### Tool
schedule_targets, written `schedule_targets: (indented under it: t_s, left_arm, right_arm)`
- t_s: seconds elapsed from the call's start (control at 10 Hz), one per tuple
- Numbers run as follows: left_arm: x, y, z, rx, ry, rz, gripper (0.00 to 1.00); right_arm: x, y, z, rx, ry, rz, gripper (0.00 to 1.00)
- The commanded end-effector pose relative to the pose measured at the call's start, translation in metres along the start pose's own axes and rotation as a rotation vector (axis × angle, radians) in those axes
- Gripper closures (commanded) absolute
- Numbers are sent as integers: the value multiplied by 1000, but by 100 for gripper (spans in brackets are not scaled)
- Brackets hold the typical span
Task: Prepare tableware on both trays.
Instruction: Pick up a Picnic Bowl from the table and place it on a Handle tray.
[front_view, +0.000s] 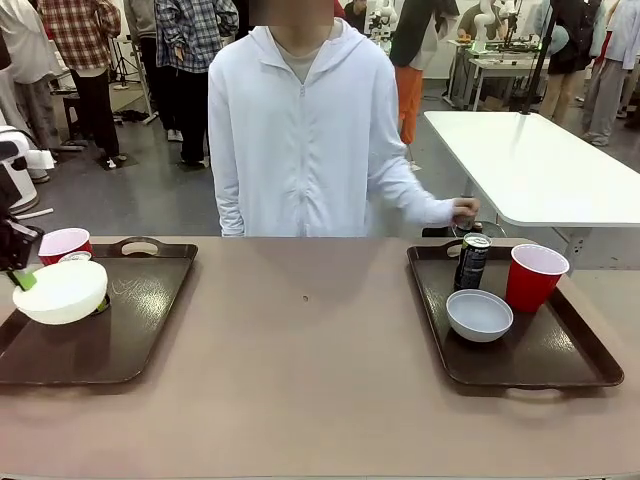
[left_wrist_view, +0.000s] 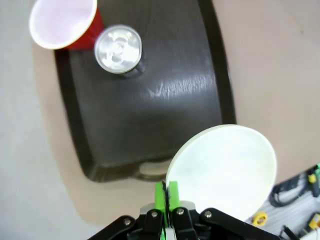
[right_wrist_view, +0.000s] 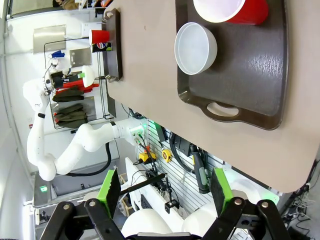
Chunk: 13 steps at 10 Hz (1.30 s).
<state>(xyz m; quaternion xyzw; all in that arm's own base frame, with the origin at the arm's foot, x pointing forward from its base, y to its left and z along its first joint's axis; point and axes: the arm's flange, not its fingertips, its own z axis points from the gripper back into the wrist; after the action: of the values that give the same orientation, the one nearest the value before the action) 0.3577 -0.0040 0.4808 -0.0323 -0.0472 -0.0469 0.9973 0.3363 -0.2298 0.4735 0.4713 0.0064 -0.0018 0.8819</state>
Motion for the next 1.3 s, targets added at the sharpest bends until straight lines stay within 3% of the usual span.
schedule_targets:
  t_s: [0.0, 0.4, 1.1, 1.2]
  left_arm:
    - [9, -9, -41, 13, -50, 59, 100]
    - [18, -13, -81, 64, -64, 102, 100]
    - [30, -26, -112, 135, 6, 87, 100]
    - [32, -26, -112, 136, 6, 84, 62]
  right_arm:
    - [-1, 2, 0, 12, -4, 3, 5]
    - [-1, 2, 0, 12, -4, 3, 5]
    - [-1, 2, 0, 12, -4, 3, 5]
    - [-1, 2, 0, 12, -4, 3, 5]
